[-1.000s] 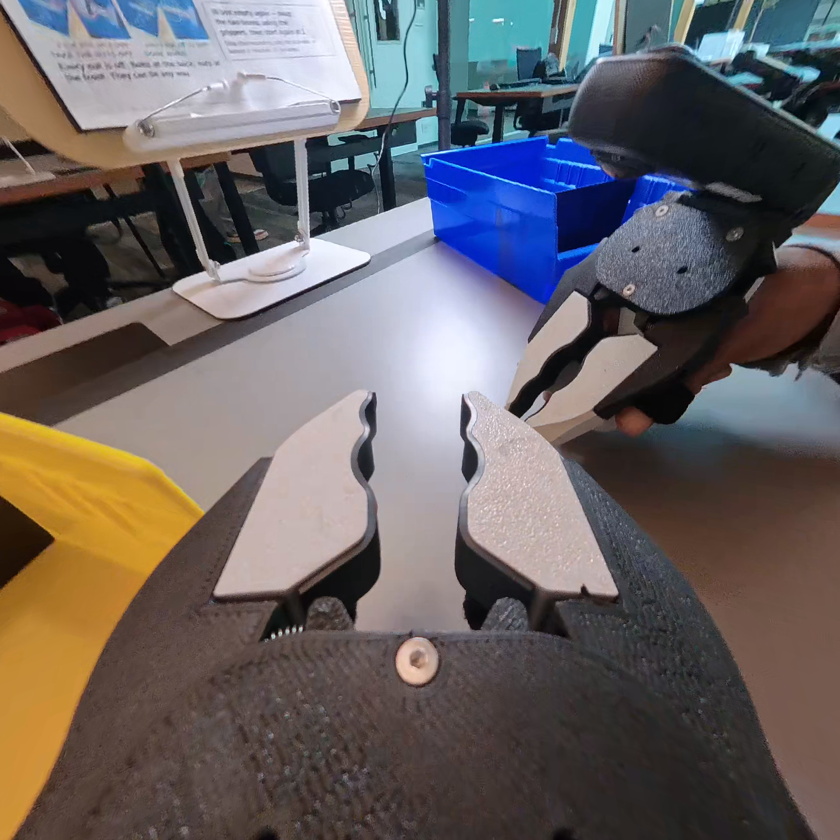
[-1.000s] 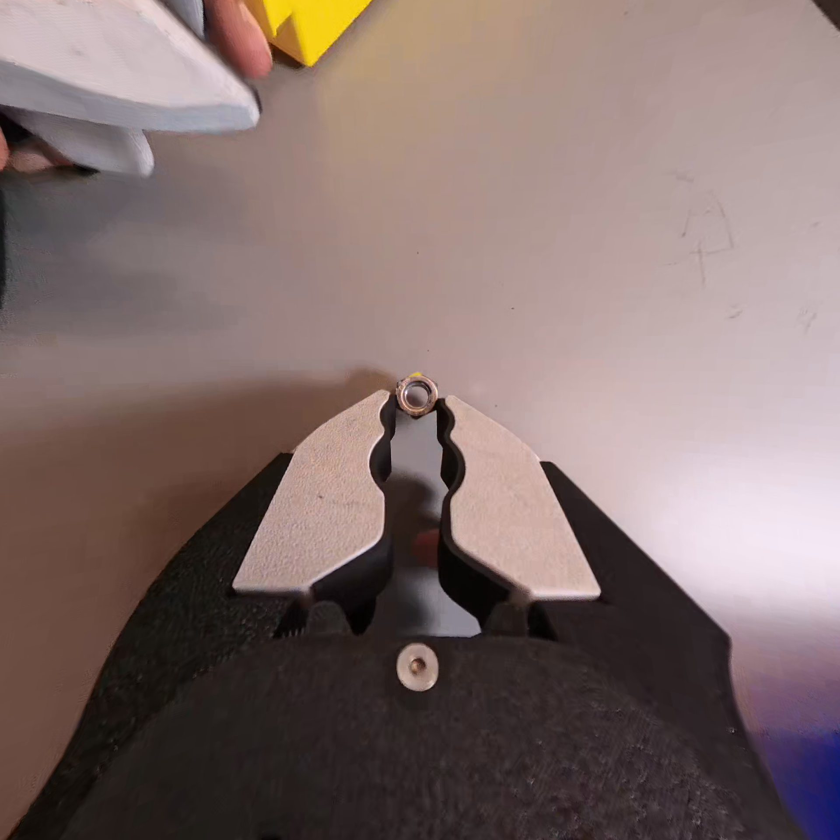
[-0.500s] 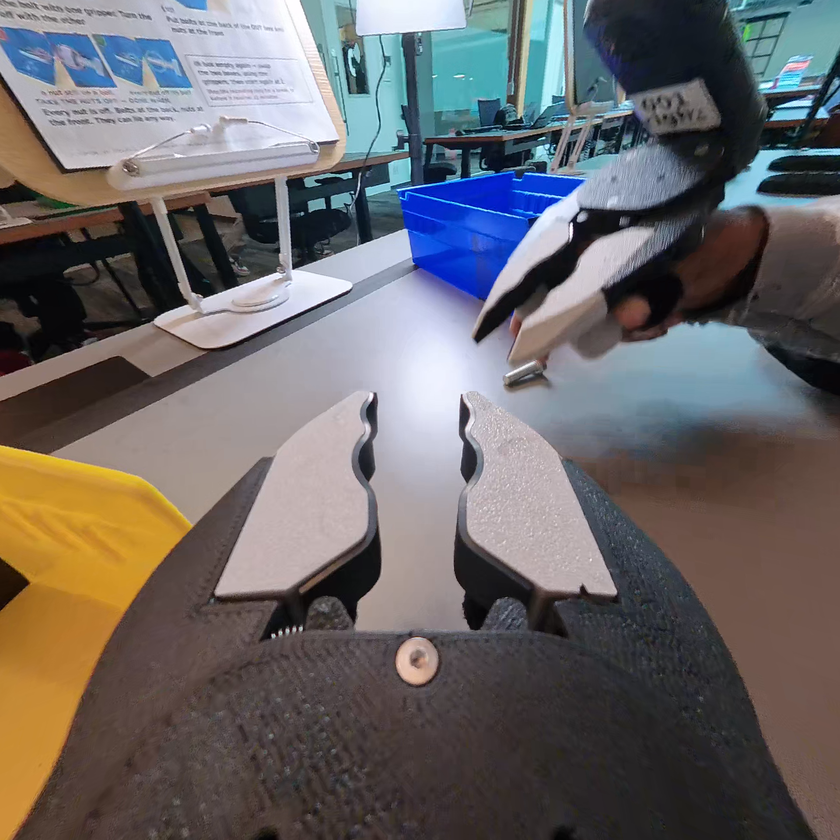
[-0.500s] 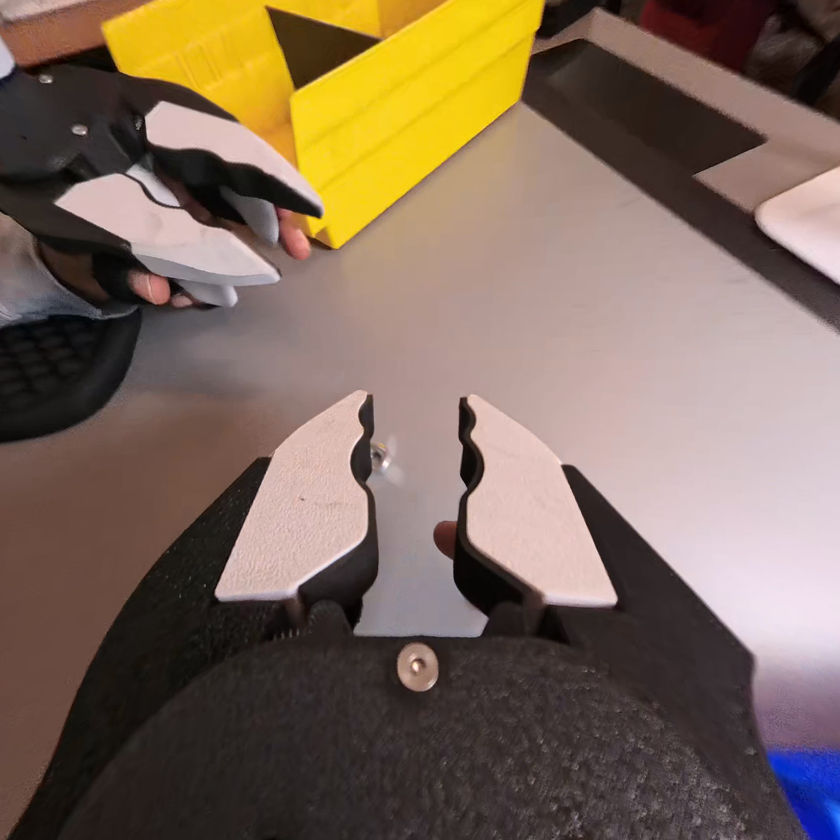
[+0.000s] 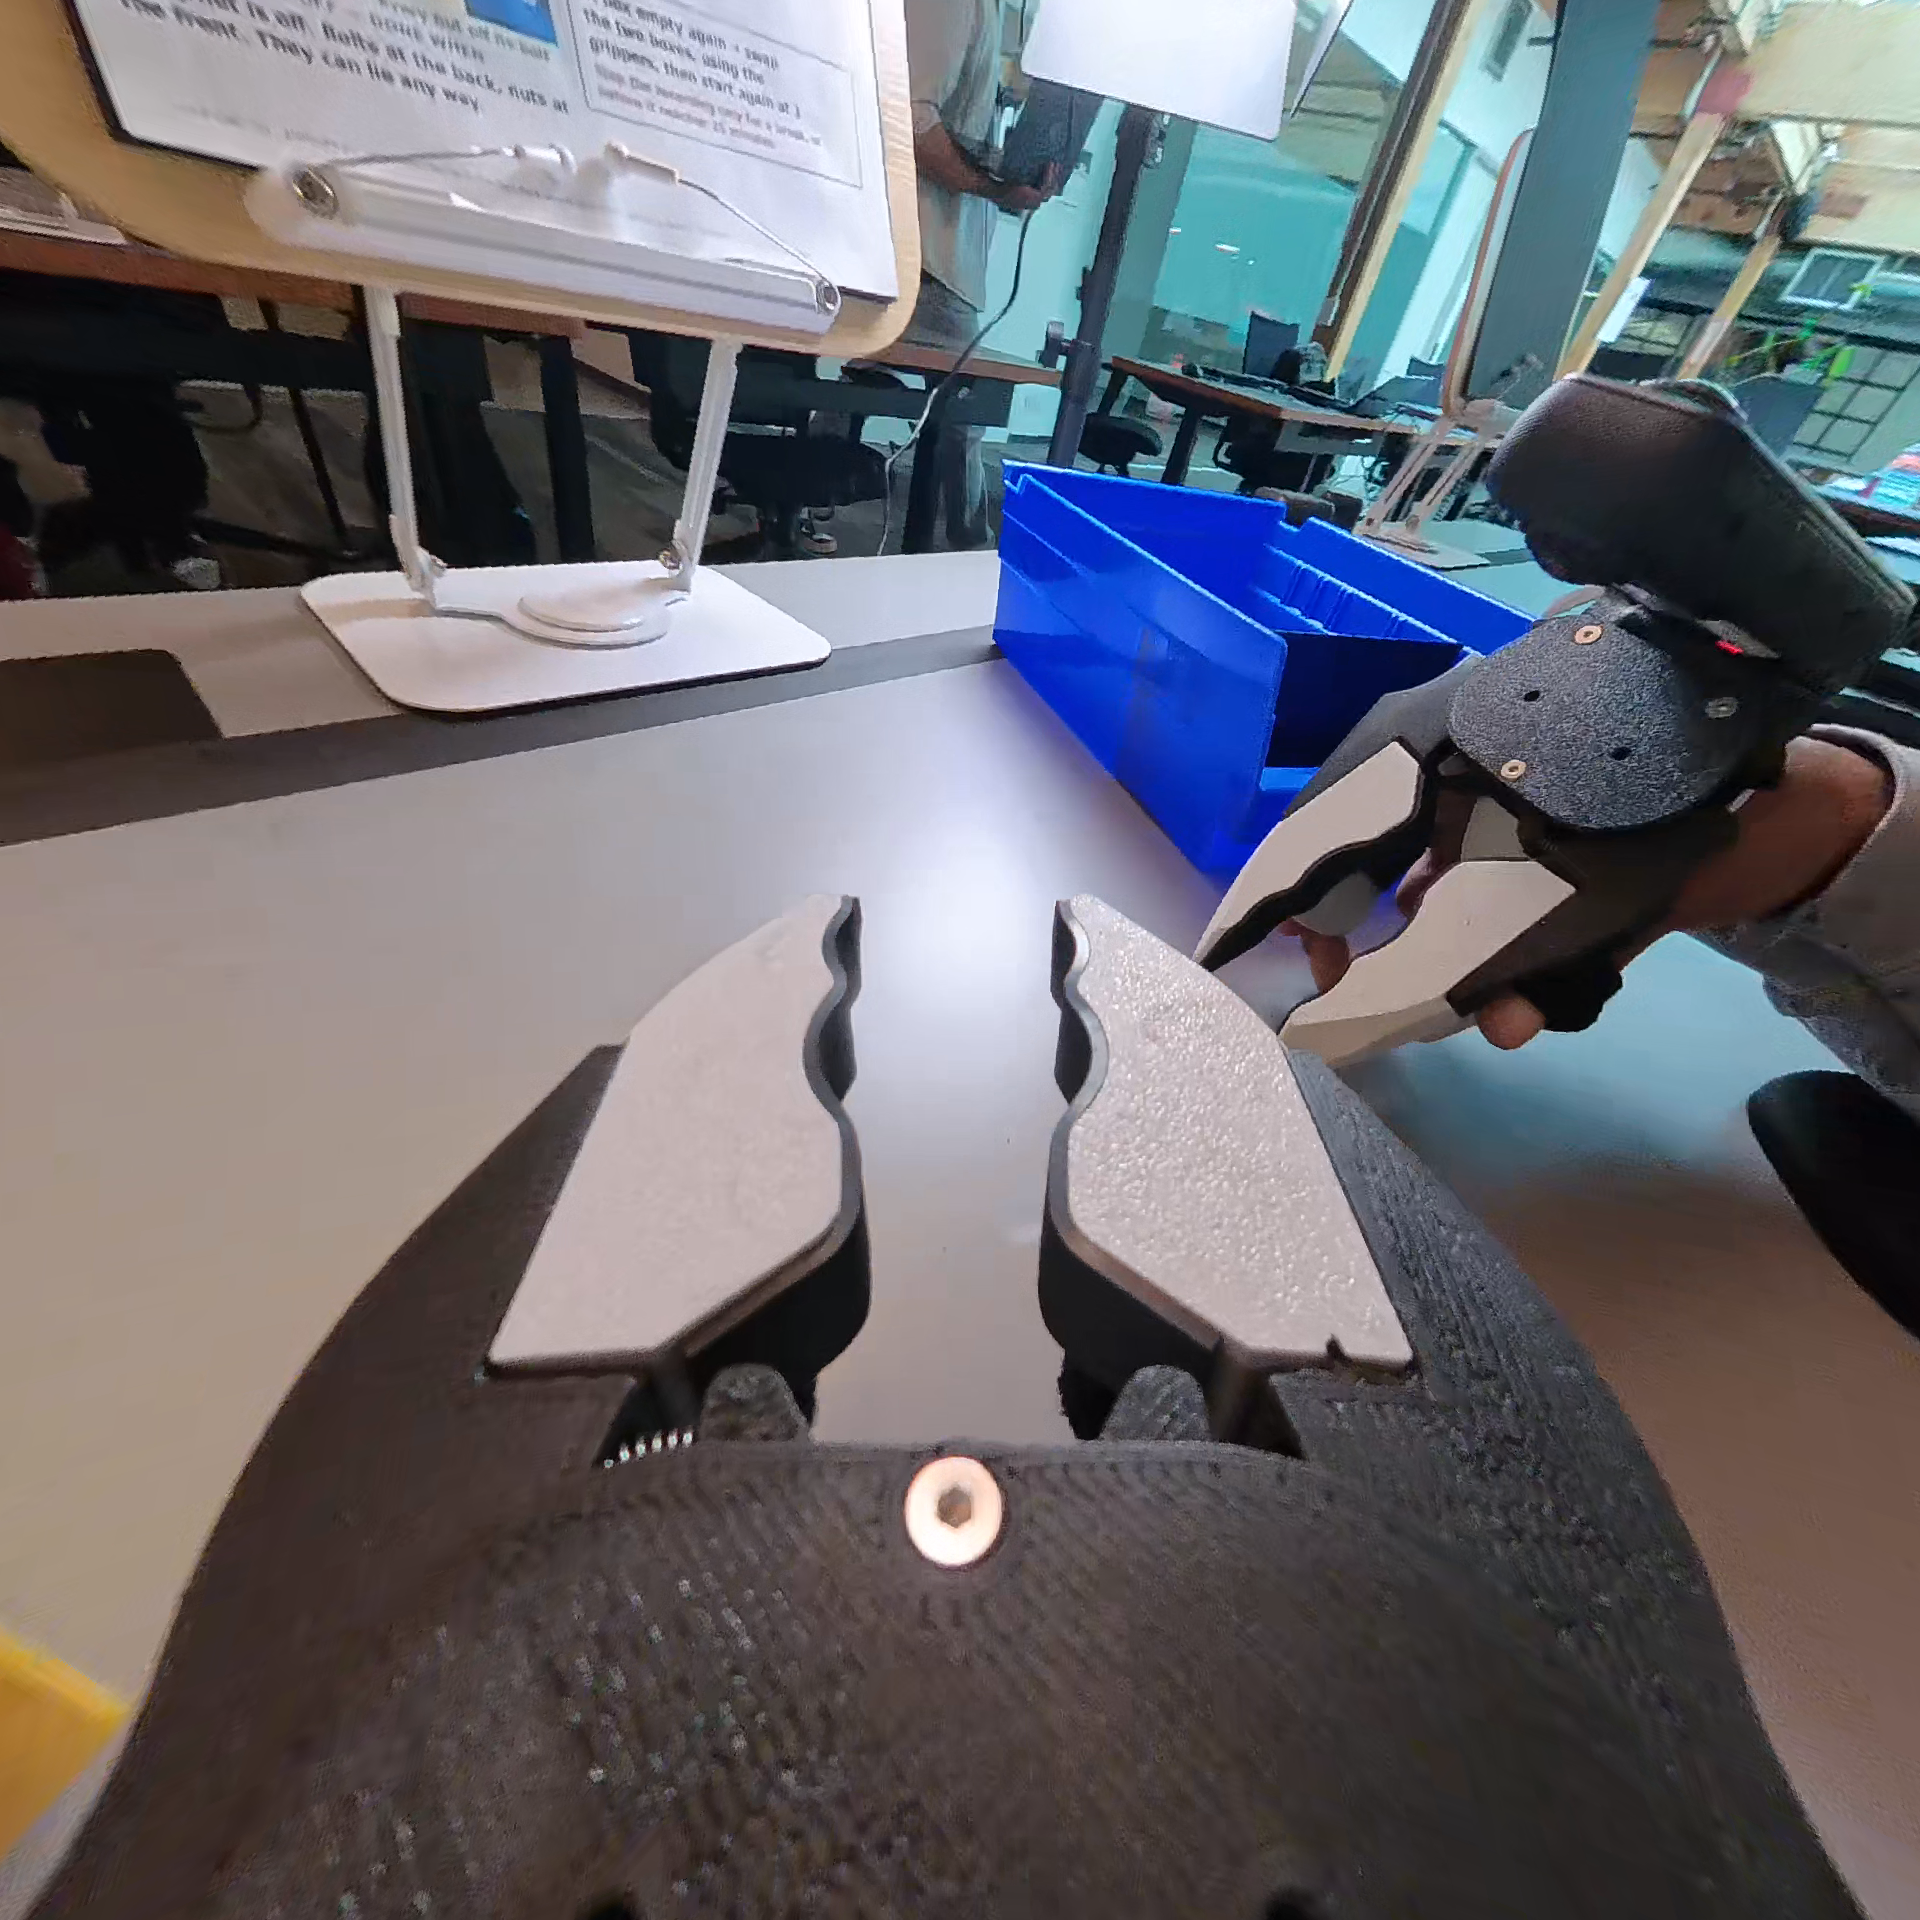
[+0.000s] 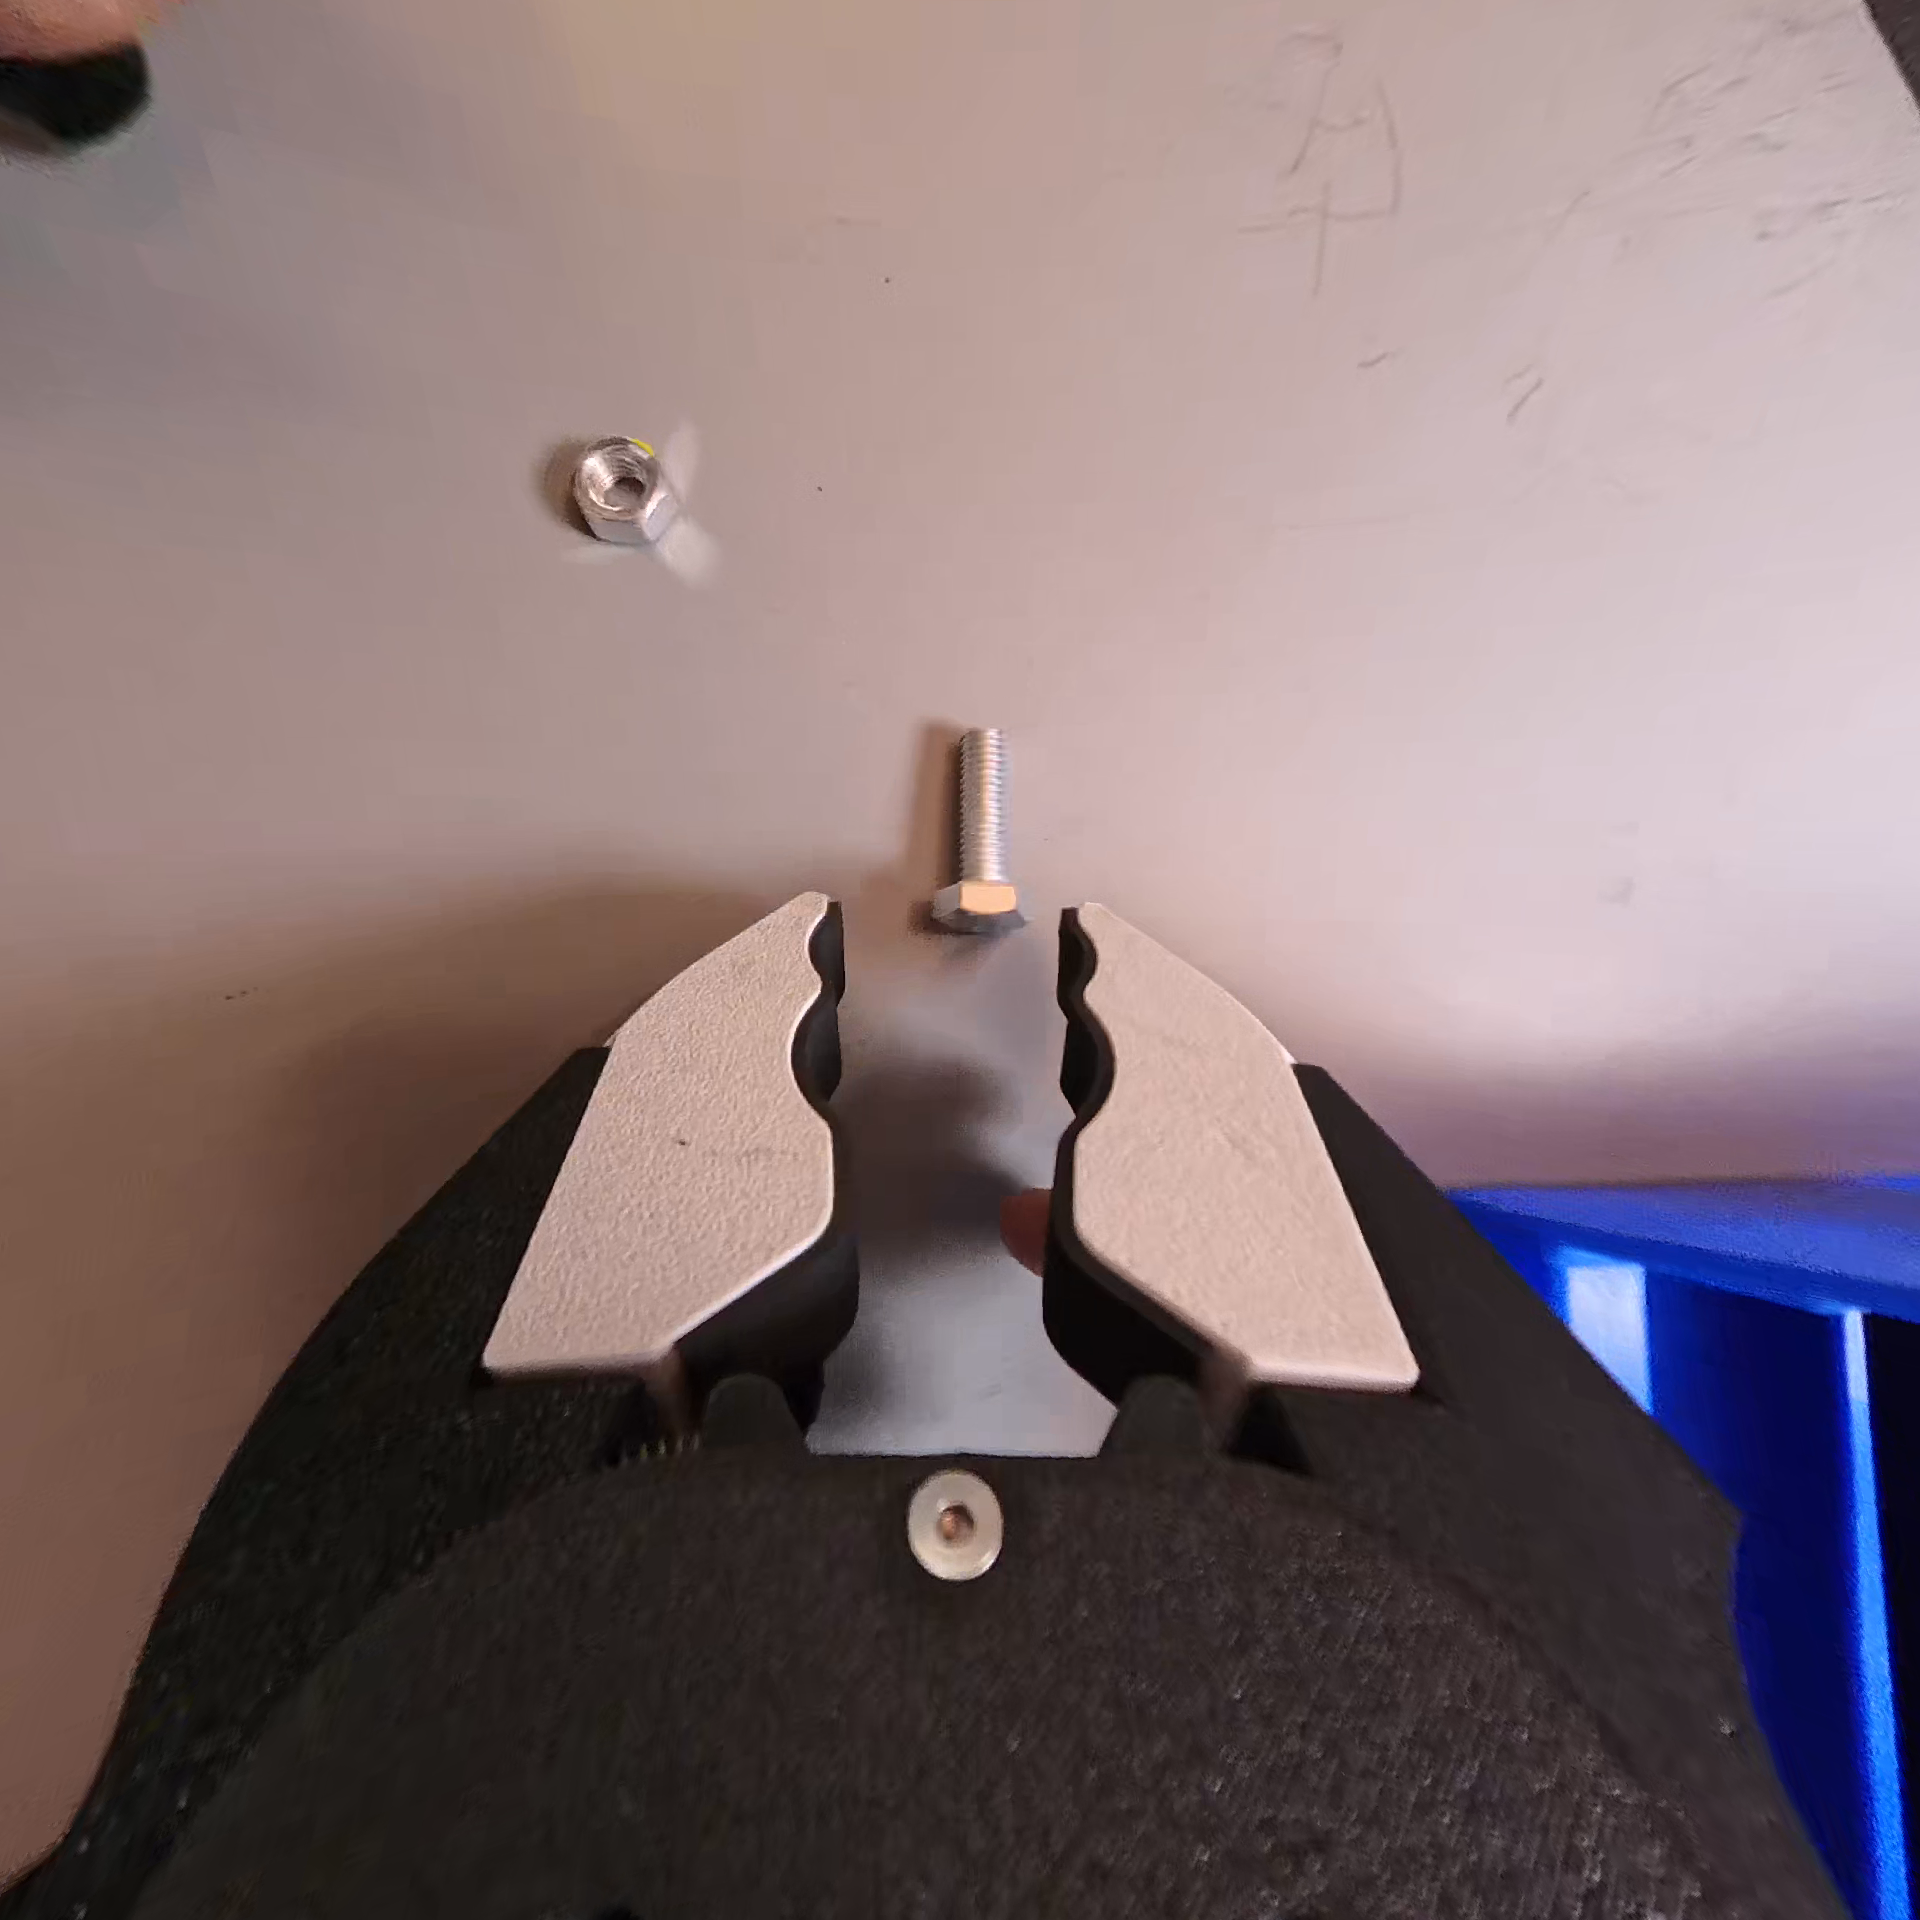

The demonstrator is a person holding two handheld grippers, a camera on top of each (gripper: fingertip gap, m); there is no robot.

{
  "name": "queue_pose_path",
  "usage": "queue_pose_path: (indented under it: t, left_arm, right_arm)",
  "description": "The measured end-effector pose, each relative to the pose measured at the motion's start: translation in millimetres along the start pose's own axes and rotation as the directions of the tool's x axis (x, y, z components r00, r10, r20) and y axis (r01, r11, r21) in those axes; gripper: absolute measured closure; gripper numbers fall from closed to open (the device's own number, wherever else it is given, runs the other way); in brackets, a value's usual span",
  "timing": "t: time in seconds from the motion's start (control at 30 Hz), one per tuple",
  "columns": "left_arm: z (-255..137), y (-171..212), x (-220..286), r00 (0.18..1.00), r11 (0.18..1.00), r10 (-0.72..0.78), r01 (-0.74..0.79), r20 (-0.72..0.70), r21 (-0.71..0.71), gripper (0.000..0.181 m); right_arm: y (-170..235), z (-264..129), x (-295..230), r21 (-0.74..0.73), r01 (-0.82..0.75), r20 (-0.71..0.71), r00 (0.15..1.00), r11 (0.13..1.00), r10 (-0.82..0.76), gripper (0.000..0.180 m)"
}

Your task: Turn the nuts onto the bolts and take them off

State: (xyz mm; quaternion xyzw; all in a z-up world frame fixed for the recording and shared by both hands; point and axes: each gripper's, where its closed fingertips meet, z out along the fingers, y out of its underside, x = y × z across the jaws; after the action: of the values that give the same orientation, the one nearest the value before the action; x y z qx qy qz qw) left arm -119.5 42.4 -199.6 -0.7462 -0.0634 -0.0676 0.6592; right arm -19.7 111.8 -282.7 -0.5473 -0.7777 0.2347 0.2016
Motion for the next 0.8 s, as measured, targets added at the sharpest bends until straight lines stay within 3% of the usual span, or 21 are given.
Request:
queue_pose_path:
  t: [0.03,0.1,0.2,0.37,0.47,0.53,0.63,0.73,0.8]
  left_arm:
    - [6.7,5.5,-1.0,1.000,1.000,0.016,-0.016,-0.024,-0.011,0.147]
    - [13.4,12.0,0.0,0.995,0.997,0.054,-0.059,-0.089,-0.044,0.151]
    - [11.5,3.1,-0.5,0.992,0.999,0.047,-0.044,-0.116,0.023,0.155]
    - [1.6,5.4,10.8,0.983,0.997,0.078,-0.076,-0.167,0.019,0.155]
    - [5.2,9.9,23.6,0.969,0.996,0.089,-0.093,-0.232,-0.008,0.154]
    - [9.4,10.1,34.9,0.948,0.997,0.059,-0.073,-0.314,-0.032,0.148]
    - [2.5,-2.6,57.8,0.879,1.000,-0.024,0.012,-0.477,-0.028,0.144]
    - [-5.8,-11.3,55.6,0.875,0.996,-0.080,0.086,-0.478,-0.009,0.142]
    - [-10.3,-11.0,55.5,0.859,0.991,-0.128,0.134,-0.496,-0.022,0.141]
  right_arm:
    - [1.1,2.0,2.0,-0.010,0.004,-0.004,1.000,1.000,-0.004,0.140]
    - [1.1,5.1,5.9,-0.006,-0.025,-0.006,1.000,1.000,0.025,0.141]
    - [1.0,9.1,8.3,-0.016,-0.063,-0.001,0.998,0.998,0.063,0.144]
    - [-0.9,13.2,5.4,-0.040,0.008,-0.034,0.999,0.999,-0.009,0.160]
    - [-16.9,10.3,-0.2,0.124,0.077,-0.061,0.996,0.989,-0.069,0.160]
    - [-51.7,-7.6,-12.9,0.401,0.051,-0.024,0.999,0.915,-0.045,0.160]
    - [-97.0,-50.2,-28.0,0.718,-0.064,0.068,0.997,0.694,0.022,0.160]
    - [-111.5,-65.2,-28.4,0.795,-0.099,0.080,0.995,0.598,0.059,0.160]
    - [-119.0,-70.6,-31.9,0.818,-0.175,0.165,0.984,0.548,0.068,0.160]
